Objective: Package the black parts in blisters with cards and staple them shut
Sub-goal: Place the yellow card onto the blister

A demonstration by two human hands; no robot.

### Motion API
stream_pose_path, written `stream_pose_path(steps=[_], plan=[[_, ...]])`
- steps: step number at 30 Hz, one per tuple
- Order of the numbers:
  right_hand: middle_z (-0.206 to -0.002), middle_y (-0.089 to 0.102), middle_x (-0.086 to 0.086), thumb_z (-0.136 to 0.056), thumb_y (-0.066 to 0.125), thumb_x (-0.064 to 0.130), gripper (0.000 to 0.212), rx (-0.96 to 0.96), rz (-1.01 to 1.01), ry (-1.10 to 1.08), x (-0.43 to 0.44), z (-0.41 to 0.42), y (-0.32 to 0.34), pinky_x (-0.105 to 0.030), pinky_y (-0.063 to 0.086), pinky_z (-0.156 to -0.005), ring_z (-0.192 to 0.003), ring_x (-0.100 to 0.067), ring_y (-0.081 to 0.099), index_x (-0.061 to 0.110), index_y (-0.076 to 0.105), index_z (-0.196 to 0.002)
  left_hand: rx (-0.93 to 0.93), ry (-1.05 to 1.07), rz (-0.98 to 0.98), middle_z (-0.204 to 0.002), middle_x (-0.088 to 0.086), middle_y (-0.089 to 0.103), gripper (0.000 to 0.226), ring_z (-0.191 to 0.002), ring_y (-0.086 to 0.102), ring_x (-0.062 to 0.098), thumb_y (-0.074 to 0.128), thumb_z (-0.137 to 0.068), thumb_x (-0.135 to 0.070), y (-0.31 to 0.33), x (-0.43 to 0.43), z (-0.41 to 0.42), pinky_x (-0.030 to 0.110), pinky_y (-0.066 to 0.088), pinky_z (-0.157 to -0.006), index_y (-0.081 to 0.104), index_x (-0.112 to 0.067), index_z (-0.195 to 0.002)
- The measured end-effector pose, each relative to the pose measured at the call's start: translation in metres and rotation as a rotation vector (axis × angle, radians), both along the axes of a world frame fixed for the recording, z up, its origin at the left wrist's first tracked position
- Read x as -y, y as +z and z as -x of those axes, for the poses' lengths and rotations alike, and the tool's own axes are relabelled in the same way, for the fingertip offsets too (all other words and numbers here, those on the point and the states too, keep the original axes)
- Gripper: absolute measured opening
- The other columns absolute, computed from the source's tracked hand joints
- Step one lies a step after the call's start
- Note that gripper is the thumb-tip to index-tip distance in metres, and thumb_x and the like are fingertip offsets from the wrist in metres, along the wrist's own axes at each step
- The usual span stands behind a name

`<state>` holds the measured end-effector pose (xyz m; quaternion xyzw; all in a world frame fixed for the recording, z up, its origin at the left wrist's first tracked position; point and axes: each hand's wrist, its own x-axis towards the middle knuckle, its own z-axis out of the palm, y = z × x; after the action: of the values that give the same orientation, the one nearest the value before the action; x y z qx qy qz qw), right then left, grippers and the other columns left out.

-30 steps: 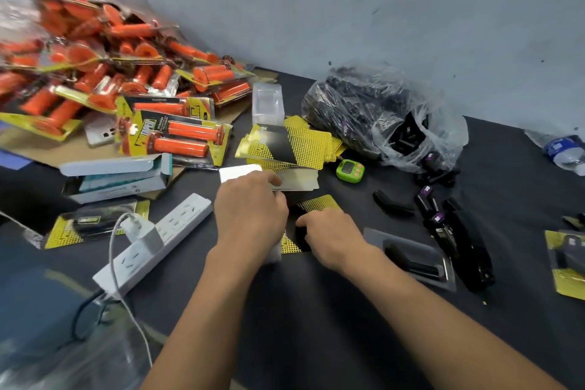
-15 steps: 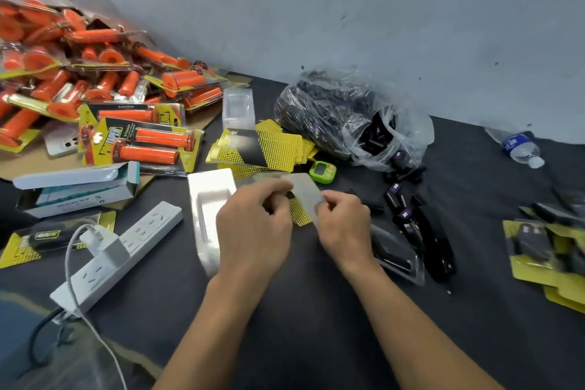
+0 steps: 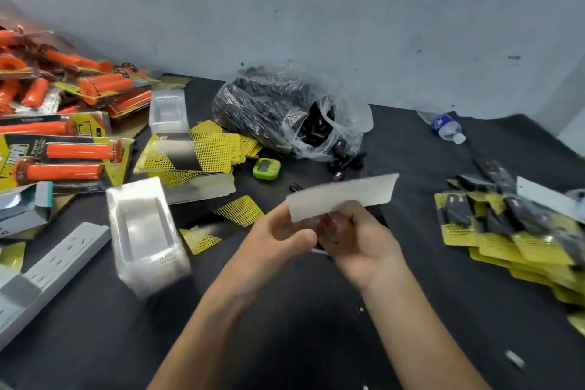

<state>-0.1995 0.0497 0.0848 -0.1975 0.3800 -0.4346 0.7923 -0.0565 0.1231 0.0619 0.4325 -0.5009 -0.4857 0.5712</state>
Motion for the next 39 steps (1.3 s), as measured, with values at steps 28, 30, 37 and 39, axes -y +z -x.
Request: stream_pose_path(steps=[28, 30, 37, 39], plan=[[-0.105, 0.065, 0.029, -0.087, 0.074, 0.028, 0.059, -1.091, 0.761, 0.072, 0.002, 0.050, -0.053, -0.012, 0.044, -0.090, -0.100, 0.010, 0.058, 0.045, 0.056, -0.141, 0.100, 0.533, -0.338, -0.076, -0.002, 0.078, 0.006, -0.053, 0.064, 0.009, 0.081, -0.086, -0.010, -0.022, 0.033, -0.036, 0.017, 0.050, -0.052, 0.081, -0.014, -0.082], [-0.091, 0.072, 0.023, -0.086, 0.076, 0.006, 0.047, -0.999, 0.785, -0.062, 0.007, 0.047, -0.052, -0.018, 0.054, -0.082, -0.089, 0.005, 0.067, 0.043, 0.075, -0.115, 0.077, 0.421, -0.213, -0.087, 0.005, 0.080, 0.016, -0.074, 0.074, 0.012, 0.079, -0.080, 0.005, -0.020, 0.030, -0.033, 0.018, 0.057, -0.065, 0.083, -0.011, -0.079], [-0.104, 0.076, 0.024, -0.055, 0.047, -0.018, 0.071, -0.907, 0.989, -0.265, 0.009, 0.046, -0.053, -0.009, 0.044, -0.094, -0.121, 0.000, 0.056, 0.040, 0.081, -0.077, 0.032, 0.466, -0.108, -0.099, 0.003, 0.080, 0.052, -0.100, 0.076, 0.022, 0.064, -0.080, 0.031, -0.031, 0.035, -0.029, 0.035, 0.065, -0.077, 0.075, -0.013, -0.055], [-0.104, 0.075, 0.025, -0.056, 0.048, -0.016, 0.071, -0.911, 0.996, -0.283, 0.009, 0.045, -0.056, -0.007, 0.044, -0.094, -0.119, 0.001, 0.058, 0.042, 0.079, -0.080, 0.074, 0.480, -0.092, -0.101, -0.001, 0.080, 0.043, -0.103, 0.075, 0.020, 0.070, -0.078, 0.026, -0.031, 0.033, -0.029, 0.031, 0.064, -0.078, 0.075, -0.012, -0.058]])
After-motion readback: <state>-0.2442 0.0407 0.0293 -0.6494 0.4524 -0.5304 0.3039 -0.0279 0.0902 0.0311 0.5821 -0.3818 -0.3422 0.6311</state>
